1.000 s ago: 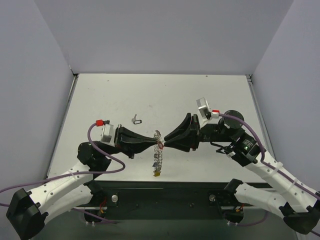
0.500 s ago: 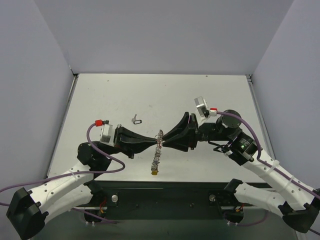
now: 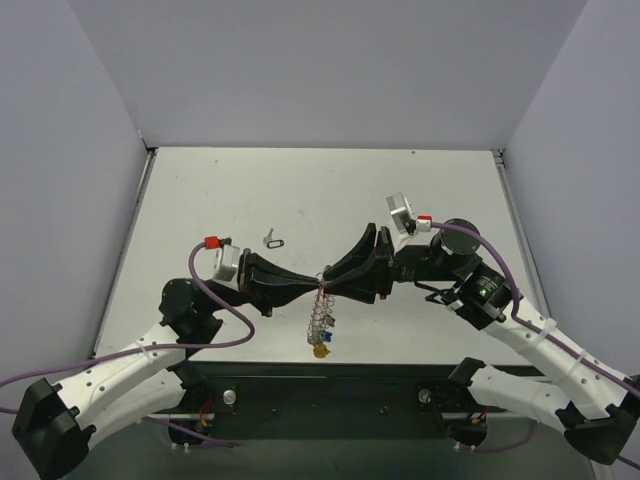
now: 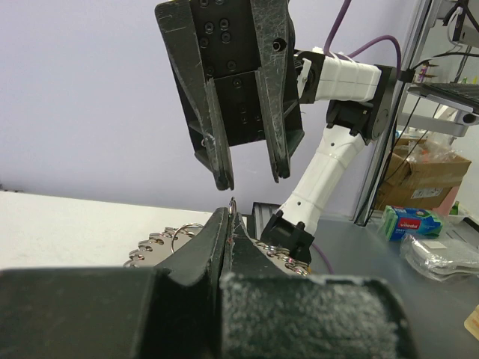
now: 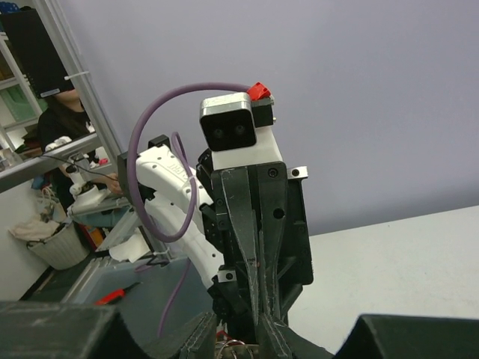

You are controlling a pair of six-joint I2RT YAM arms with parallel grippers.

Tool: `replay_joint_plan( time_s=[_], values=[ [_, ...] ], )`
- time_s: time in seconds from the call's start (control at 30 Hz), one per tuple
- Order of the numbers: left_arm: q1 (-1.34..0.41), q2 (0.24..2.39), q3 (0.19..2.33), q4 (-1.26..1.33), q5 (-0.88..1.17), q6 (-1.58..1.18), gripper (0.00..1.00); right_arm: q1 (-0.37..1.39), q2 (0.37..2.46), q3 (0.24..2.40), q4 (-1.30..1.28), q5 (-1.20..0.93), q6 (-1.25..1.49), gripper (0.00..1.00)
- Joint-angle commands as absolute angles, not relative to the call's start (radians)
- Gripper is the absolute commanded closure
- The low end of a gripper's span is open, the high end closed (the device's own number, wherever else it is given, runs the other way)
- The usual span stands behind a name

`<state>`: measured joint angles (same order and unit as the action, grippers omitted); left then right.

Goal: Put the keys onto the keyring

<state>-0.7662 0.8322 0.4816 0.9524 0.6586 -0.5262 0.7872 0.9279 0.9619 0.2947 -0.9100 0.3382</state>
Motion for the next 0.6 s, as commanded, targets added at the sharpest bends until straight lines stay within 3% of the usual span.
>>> replay_joint_plan(
  time_s=[0.0,0.33,0.57],
  values=[
    [-0.769,0.801,0.551,0.973,0.640,-0.500,1.00,0.799,0.943,0.988,0.336,-0.939,0.308,0.70],
    [-0.769,0.801,0.565,0.959,0.655,-0.502,1.00,0.805,0.950,0.986,0.295,-0.908,0.272,0.70],
    [-0.770,0.810,0.571,0.966,0.663,-0.514,1.00,0.808,0.971,1.000,0.270,-0.907,0.264,1.00]
  ],
)
